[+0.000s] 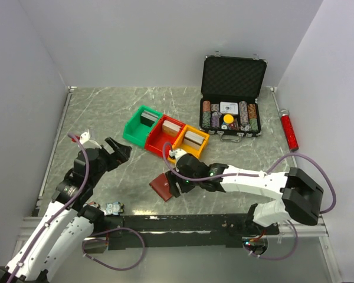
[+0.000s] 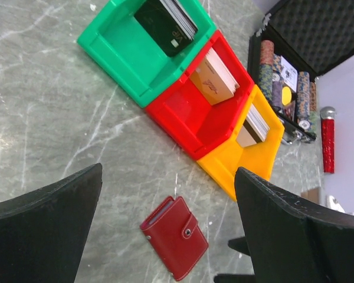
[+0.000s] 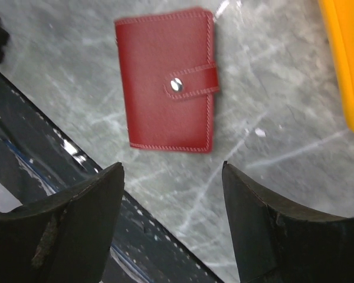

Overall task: Take the credit cards out of the card holder
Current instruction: Pick up the card holder from the center of the board.

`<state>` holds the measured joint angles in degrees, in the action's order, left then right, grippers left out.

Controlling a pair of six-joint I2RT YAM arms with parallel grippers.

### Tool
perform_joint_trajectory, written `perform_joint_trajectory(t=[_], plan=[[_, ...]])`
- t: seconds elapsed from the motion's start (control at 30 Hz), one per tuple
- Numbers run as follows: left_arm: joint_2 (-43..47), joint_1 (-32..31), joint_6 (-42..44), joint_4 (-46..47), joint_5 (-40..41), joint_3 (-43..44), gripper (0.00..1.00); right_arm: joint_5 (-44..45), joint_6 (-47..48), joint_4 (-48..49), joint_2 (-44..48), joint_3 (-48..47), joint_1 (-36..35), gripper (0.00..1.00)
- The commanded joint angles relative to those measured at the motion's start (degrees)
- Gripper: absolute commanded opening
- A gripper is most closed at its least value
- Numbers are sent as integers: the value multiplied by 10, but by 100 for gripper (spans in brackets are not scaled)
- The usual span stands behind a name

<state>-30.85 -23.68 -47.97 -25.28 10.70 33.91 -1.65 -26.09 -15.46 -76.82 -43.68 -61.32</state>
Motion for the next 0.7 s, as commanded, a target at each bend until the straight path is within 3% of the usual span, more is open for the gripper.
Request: perform_joint_trajectory(t=[0.0, 0.17, 0.4, 0.67], plan=[[-2, 0, -23, 8, -35, -13, 99, -2, -14, 43, -22, -33, -3, 74], [-11, -7, -70, 38, -117, -60, 90, 5, -19, 39, -52, -46, 3, 73], [-21, -95, -127, 16, -89, -83, 84, 2, -21, 37, -55, -38, 7, 79], [-99, -204, -160, 57, -66, -104, 80, -11, -12, 54, -47, -12, 21, 78]])
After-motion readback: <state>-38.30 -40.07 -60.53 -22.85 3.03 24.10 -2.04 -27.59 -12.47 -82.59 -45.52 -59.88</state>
